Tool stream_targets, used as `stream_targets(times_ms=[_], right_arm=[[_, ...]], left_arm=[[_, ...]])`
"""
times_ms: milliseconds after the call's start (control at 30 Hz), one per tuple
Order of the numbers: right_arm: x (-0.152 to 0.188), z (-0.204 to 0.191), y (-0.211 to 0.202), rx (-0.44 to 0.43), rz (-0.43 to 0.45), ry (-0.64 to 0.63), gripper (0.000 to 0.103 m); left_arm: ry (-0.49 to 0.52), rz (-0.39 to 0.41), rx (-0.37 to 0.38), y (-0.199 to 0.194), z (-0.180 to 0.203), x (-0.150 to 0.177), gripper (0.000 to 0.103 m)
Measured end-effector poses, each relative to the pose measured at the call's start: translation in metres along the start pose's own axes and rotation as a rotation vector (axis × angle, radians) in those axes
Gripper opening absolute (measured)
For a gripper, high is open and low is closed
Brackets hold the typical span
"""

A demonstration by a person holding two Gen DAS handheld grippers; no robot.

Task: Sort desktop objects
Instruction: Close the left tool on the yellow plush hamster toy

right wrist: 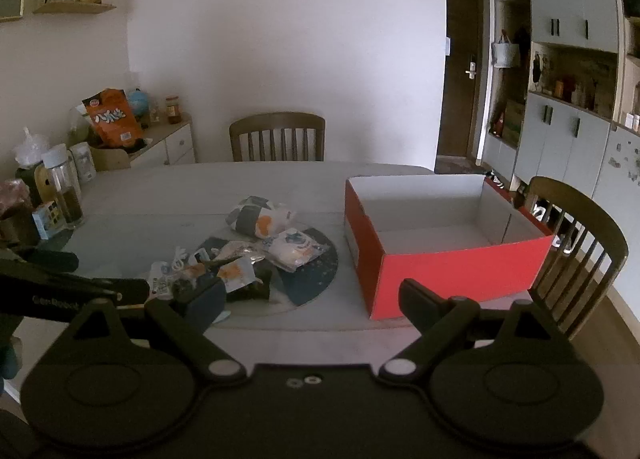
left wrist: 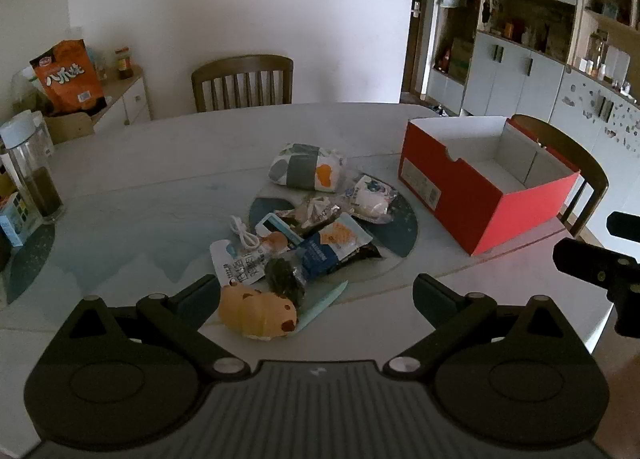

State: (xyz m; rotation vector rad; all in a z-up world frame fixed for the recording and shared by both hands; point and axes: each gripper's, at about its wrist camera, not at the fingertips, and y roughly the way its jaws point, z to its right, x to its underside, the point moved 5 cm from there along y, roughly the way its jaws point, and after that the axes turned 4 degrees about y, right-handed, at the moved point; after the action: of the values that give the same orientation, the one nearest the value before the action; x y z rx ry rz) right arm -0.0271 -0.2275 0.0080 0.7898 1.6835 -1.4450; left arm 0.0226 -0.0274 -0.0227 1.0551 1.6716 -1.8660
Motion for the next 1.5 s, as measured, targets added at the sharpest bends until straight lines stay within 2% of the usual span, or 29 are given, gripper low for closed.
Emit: stream_targets(times_ms=[367,700,1267,1367,1500], right_arm=[[0.000,-0.018,0.022,-0.088,0.011,-0.024,0.093],[0.003,-0.043,0.070,-0.133,-0.045,-0.043,0.092],[0.010,-0.058,0.143,-0.103,-0.126,-0.076,0.088],[0.013,-0.061,0.155,-0.099,-0.141,-0.083,0.087],[0.015,-0.066,0.170,-0.106,-0.156,-0.089,0.087]], left_arm=[[0.023,-0.004,0.039,0.022,-0.017,0.002,0.103],[0.064,-0.042,0.076,0.055,-0.036,0.016,0.102],[0.171,-0.076,0.119,0.112,-0.042,0.041,0.099],[0.175,-0.080,0.133,0.118,-0.043,0.043,0.093],[0.193,-0.078,0.158,0.124,-0.042,0.046,0.092]])
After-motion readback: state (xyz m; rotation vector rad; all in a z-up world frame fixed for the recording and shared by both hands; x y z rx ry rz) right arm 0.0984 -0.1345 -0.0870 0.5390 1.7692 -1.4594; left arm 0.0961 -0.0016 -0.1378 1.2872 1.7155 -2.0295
